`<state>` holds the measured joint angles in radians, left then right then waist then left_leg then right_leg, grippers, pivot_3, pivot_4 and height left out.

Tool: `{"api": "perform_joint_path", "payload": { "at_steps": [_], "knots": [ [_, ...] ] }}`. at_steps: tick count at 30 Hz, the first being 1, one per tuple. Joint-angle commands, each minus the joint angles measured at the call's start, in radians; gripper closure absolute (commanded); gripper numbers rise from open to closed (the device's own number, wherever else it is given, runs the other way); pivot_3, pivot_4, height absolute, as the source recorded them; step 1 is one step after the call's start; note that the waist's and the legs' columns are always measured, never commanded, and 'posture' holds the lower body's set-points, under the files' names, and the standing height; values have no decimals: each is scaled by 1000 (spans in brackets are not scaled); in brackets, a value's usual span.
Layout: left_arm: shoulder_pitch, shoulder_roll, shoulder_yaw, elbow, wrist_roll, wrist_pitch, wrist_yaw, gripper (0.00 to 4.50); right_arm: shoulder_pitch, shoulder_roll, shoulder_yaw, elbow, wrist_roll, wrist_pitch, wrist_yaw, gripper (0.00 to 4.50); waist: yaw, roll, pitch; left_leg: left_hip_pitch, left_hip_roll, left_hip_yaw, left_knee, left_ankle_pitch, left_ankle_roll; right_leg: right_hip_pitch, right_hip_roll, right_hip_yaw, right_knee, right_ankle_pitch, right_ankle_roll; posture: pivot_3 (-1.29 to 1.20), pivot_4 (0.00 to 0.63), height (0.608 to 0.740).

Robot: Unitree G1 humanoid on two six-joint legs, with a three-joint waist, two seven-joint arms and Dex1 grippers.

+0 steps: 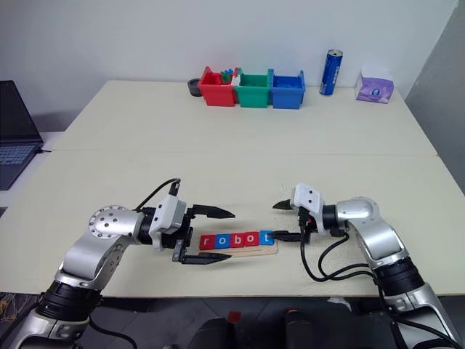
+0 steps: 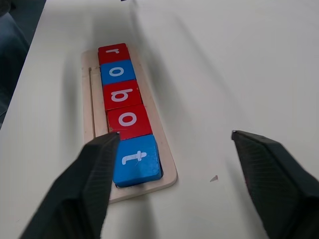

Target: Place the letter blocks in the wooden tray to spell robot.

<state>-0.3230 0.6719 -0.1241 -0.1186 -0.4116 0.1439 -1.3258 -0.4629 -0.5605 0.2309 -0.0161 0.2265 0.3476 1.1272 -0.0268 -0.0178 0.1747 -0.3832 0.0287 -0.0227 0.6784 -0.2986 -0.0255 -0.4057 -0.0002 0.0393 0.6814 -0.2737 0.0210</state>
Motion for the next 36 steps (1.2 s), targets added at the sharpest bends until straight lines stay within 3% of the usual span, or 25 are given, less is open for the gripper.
{"api": "perform_joint_path", "payload": {
  "at_steps": [1, 7, 8, 36],
  "knots": [
    [-19, 0, 5, -2, -1, -20, -10, 0, -7, 28, 5, -3, -31, -47, -51, 2144, 0, 0, 0, 0, 0, 0, 0, 0, 0, 0, 0, 0, 0, 0, 0, 0, 150, 740],
    [-32, -2, 3, 18, 6, -31, -19, 0, -24, 73, 54, 78, -117, -153, -96, 4336, -2, 0, 0, 0, 0, 0, 0, 0, 0, 0, 0, 0, 0, 0, 0, 0, 150, 740],
    [-33, -1, 4, 20, 6, -32, -19, 0, -28, 79, 60, 90, -128, -165, -103, 4464, -2, 0, 0, 0, 0, 0, 0, 0, 0, 0, 0, 0, 0, 0, 0, 0, 150, 740],
    [-28, 2, 6, 10, 13, -37, -15, 0, -30, 98, 122, 98, -180, -289, -68, 4464, -2, 0, 0, 0, 0, 0, 0, 0, 0, 0, 0, 0, 0, 0, 0, 0, 150, 740]
  ]
}}
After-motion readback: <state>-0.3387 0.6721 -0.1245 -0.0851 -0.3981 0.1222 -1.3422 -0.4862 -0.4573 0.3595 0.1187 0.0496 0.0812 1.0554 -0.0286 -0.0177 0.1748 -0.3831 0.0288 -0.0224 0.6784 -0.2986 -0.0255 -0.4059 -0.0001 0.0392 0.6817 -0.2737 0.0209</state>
